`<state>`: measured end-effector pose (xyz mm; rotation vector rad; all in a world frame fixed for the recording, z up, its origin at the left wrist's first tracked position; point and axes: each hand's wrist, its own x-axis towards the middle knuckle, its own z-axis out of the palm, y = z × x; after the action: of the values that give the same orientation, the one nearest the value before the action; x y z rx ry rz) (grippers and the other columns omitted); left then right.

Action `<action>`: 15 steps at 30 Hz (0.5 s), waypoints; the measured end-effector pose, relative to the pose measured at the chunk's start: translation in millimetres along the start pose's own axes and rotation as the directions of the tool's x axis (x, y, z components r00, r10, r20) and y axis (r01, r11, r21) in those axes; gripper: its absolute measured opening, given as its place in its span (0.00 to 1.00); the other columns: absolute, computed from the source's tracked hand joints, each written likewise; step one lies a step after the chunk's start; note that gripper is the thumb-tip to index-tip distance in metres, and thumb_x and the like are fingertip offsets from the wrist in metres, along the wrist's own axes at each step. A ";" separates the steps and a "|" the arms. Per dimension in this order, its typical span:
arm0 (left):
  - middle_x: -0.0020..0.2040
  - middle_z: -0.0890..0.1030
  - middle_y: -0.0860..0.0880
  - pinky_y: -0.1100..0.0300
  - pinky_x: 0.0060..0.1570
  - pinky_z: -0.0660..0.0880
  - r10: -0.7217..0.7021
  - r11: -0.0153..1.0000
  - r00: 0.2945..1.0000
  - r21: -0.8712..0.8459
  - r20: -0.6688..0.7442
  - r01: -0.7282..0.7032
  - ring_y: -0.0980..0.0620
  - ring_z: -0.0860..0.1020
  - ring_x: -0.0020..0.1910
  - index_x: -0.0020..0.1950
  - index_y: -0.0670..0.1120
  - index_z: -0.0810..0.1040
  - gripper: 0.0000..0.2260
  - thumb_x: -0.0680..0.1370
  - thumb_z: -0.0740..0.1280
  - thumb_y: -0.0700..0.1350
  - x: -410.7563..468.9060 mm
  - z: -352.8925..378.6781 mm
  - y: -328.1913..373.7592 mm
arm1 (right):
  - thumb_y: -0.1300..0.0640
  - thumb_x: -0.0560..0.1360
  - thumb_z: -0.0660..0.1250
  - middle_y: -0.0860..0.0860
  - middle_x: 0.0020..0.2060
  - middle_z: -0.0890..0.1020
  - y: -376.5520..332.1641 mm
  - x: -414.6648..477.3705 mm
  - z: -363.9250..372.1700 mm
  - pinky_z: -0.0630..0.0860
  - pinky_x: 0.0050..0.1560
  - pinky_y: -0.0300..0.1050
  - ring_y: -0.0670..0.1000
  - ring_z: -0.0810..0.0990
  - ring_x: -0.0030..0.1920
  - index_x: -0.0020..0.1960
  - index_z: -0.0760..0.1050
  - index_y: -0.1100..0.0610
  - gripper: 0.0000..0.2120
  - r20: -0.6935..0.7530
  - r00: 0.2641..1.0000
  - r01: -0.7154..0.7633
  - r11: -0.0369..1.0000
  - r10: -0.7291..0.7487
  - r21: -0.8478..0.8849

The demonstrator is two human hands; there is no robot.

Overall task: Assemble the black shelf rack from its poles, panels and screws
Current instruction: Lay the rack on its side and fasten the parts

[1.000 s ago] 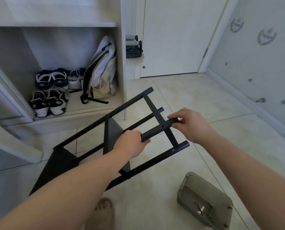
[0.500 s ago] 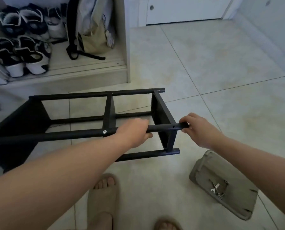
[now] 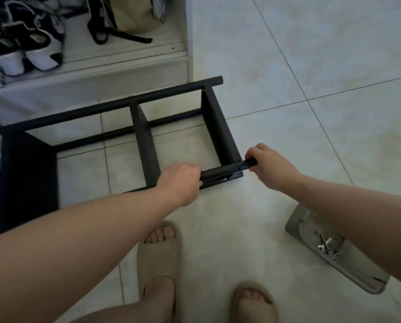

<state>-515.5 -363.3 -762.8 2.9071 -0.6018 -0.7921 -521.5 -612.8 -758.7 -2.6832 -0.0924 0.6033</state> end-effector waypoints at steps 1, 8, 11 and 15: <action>0.54 0.78 0.47 0.52 0.43 0.68 0.009 1.000 1.000 0.015 -0.004 -0.009 0.46 0.73 0.53 0.59 0.48 0.73 0.09 0.83 0.60 0.51 -0.8 0.6 -0.7 | 0.64 0.80 0.64 0.51 0.56 0.73 0.8 1.2 2.7 0.75 0.53 0.55 0.58 0.76 0.50 0.59 0.74 0.57 0.09 -0.007 1.000 -0.023 1.000 0.023 0.011; 0.63 0.75 0.47 0.50 0.54 0.72 0.092 0.990 0.988 0.099 0.122 -0.104 0.44 0.72 0.60 0.67 0.50 0.70 0.15 0.81 0.62 0.50 -18.4 -28.8 11.8 | 0.55 0.82 0.65 0.51 0.78 0.61 -1.3 -35.8 -3.1 0.71 0.67 0.52 0.58 0.70 0.71 0.79 0.61 0.50 0.27 0.142 0.989 -0.019 0.996 0.031 -0.082; 0.72 0.68 0.46 0.47 0.64 0.68 0.172 0.965 0.980 0.186 0.096 -0.188 0.42 0.66 0.70 0.73 0.51 0.65 0.22 0.81 0.62 0.56 -34.3 -53.5 27.8 | 0.47 0.83 0.62 0.48 0.83 0.46 1.4 -75.1 -15.2 0.63 0.76 0.56 0.55 0.53 0.81 0.83 0.47 0.45 0.35 0.188 0.982 0.007 0.977 0.033 -0.213; 0.81 0.56 0.46 0.43 0.73 0.62 0.255 0.944 0.967 0.214 0.005 -0.250 0.41 0.53 0.79 0.79 0.51 0.59 0.29 0.81 0.60 0.60 -54.0 -78.7 64.9 | 0.41 0.83 0.59 0.47 0.83 0.42 12.4 -127.3 -41.7 0.59 0.78 0.57 0.55 0.47 0.82 0.83 0.42 0.42 0.36 0.115 0.993 0.004 0.947 0.035 -0.321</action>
<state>-541.7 -404.9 -658.4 2.9307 -1.0943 -0.6981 -619.3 -657.8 -678.0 -2.9596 -0.2195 0.8157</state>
